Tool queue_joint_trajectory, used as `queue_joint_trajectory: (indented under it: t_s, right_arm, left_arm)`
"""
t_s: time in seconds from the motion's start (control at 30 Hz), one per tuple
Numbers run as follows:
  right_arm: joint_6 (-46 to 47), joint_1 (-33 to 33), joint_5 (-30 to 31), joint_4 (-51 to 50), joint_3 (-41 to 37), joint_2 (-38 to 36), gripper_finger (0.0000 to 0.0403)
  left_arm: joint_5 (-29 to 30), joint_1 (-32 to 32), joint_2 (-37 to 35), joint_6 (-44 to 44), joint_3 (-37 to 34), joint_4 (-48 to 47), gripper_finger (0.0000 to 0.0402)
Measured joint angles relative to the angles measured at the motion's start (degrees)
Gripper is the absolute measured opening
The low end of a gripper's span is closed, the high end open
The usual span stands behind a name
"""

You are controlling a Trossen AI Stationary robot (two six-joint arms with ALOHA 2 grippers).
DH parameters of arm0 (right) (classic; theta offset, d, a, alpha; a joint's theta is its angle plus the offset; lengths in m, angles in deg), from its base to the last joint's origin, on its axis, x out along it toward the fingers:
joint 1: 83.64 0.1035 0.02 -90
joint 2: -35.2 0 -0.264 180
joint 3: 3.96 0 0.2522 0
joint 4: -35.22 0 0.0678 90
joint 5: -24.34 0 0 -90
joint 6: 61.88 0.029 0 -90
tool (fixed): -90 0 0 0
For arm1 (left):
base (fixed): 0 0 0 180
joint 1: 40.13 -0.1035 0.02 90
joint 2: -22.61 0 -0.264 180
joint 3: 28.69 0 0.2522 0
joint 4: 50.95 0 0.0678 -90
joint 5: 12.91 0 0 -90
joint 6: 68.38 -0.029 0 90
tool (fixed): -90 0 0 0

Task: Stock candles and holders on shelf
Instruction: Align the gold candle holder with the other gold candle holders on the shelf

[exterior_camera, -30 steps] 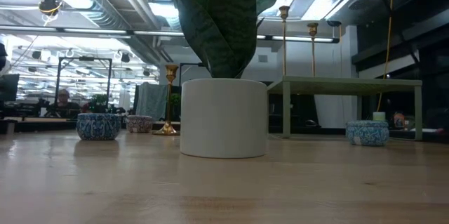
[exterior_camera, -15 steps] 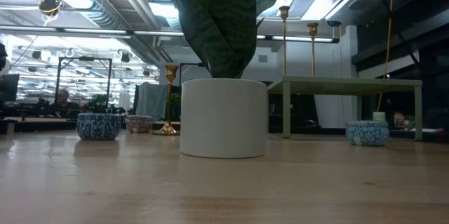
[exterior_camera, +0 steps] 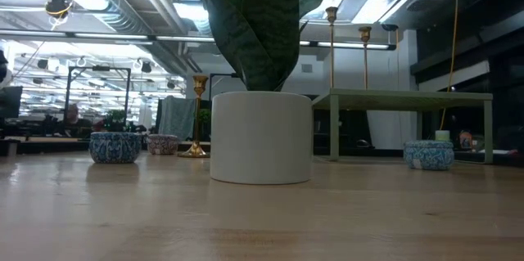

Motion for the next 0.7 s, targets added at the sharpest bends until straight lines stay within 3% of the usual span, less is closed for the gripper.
queue_joint_trajectory:
  t_s: [0.27, 0.47, 0.7]
  right_arm:
    - [-5.0, 0.0, 6.3, -4.1, 0.0, -10.0, 0.0019]
    - [-6.7, 0.0, 16.0, -15.4, -0.1, -17.5, 0.002]
    - [-10.7, -0.3, 23.6, -19.3, -4.8, -23.9, 0.0021]
  left_arm:
    - [4.0, 0.0, -3.6, -0.8, 0.0, -4.3, 0.0156]
    - [4.4, 0.0, -3.7, -0.2, 0.0, -7.1, 0.0155]
    - [5.7, 0.0, -3.6, -0.1, 0.0, -8.5, 0.0155]
